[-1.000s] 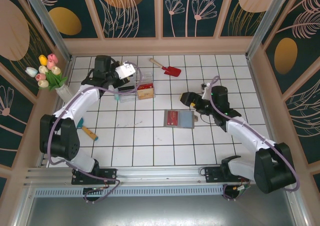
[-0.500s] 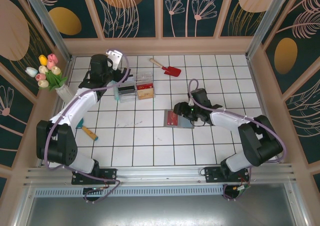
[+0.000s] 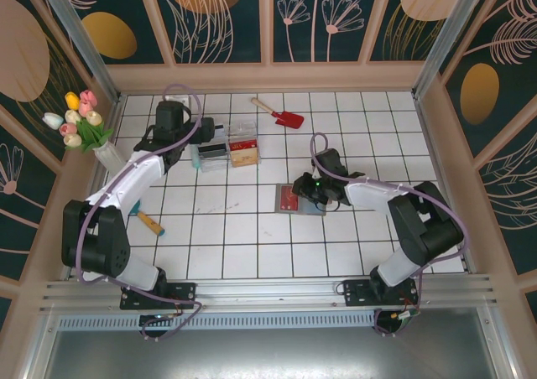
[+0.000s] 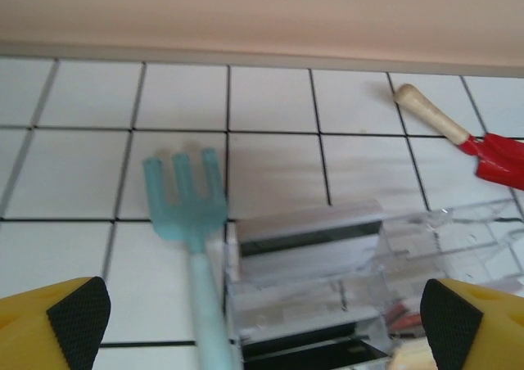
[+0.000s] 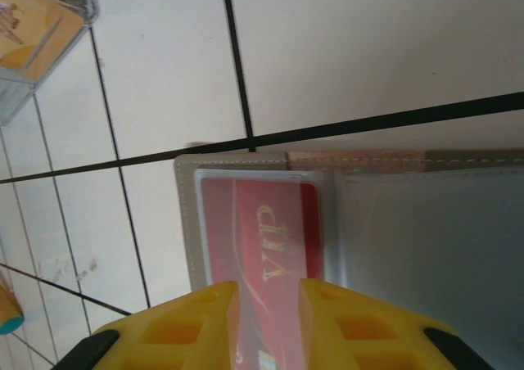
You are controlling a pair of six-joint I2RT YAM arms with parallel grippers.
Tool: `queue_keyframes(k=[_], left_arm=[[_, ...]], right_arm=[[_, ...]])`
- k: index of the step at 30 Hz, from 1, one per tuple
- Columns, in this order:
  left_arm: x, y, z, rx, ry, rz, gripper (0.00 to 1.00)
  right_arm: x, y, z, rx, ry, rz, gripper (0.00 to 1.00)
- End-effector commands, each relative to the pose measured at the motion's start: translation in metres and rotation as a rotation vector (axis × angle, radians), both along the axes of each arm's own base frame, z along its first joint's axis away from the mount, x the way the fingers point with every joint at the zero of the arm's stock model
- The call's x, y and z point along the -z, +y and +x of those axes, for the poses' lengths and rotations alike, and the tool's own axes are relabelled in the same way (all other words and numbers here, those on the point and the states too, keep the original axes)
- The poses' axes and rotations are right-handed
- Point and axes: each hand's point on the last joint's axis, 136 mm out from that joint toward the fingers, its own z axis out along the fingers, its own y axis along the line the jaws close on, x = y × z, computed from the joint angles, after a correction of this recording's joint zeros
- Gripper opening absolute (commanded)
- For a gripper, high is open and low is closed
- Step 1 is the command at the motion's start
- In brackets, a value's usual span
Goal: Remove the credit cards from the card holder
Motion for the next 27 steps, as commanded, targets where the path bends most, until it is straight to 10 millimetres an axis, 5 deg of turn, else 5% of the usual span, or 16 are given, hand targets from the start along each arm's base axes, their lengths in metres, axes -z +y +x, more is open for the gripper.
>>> queue_keyframes(k=[1,15,27], left_arm=[[-0.011,-0.016,-0.006,0.024,-0.032,-0.167,0.99],[0.020,-0.100,-0.045,0.238,0.151,-0.546,0.96],[0.070,-0.186,-0.092,0.285,0.403,-0.666,0.61]], right_arm=[[0.005,-0.001,0.000,0.020,0.028,-0.029,0.25],[0.028,-0.006,-0.008,0.015,0.075,-0.069,0.20],[0.029,0.000,-0.014,-0.046,0.067,-0.042,0.14]])
